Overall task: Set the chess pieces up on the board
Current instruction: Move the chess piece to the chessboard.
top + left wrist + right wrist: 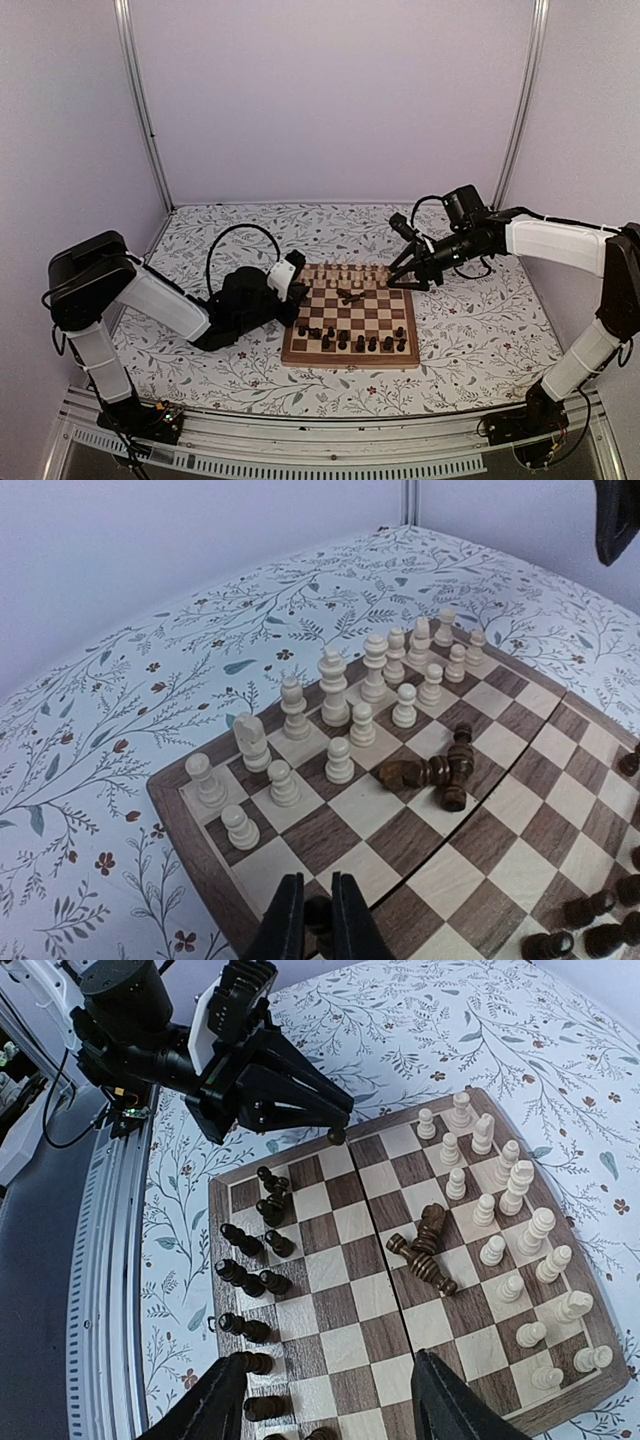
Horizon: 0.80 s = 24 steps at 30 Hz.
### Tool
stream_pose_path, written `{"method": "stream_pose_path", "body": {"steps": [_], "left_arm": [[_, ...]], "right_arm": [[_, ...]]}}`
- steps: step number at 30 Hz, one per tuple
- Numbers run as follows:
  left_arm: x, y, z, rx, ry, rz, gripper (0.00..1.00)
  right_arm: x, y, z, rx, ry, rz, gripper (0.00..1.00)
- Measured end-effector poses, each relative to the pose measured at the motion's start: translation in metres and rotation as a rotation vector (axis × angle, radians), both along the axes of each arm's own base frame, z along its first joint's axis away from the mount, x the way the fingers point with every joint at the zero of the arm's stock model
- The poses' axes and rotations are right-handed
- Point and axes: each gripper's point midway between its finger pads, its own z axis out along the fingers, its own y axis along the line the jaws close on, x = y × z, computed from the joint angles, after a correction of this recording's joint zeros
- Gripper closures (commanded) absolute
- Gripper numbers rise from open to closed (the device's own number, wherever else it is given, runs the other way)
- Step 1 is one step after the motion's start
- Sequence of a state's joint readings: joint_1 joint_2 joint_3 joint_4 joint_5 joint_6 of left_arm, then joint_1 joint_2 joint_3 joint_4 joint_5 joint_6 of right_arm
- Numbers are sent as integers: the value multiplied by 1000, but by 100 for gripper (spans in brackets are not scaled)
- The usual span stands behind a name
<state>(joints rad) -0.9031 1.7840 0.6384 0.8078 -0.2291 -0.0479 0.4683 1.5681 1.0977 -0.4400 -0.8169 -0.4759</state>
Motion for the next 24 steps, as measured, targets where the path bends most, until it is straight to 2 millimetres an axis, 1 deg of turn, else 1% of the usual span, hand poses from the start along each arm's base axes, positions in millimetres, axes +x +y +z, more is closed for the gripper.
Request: {"method": "stream_pose_path", "body": {"steps": [6, 12, 16, 24], "left_arm": [[-1, 1, -8, 7, 5, 1, 90], [-5, 4, -21, 31, 23, 1, 89], [-6, 4, -26, 38, 30, 0, 89], [-7, 3, -29, 43, 37, -2, 82]], "right_arm": [[-1, -1, -6, -6, 1, 6, 41], [-1, -1, -6, -6, -3, 8, 41], [-1, 0, -8, -8, 0, 10, 41], [0, 0, -13, -14, 11, 10, 41]]}}
